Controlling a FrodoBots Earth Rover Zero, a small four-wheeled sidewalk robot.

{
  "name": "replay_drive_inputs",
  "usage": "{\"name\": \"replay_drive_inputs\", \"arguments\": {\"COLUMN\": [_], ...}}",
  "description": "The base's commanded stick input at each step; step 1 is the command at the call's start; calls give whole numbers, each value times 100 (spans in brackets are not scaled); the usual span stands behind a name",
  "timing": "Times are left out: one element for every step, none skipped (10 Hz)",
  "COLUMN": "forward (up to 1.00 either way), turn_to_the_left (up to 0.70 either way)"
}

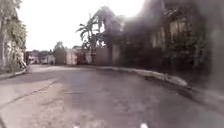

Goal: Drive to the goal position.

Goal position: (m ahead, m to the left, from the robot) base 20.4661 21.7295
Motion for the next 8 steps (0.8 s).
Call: {"name": "replay_drive_inputs", "arguments": {"forward": [100, 100, 100, 100, 100, 100, 100, 100], "turn_to_the_left": [0, 0, 40, 40, 40, 40, 30, 0]}}
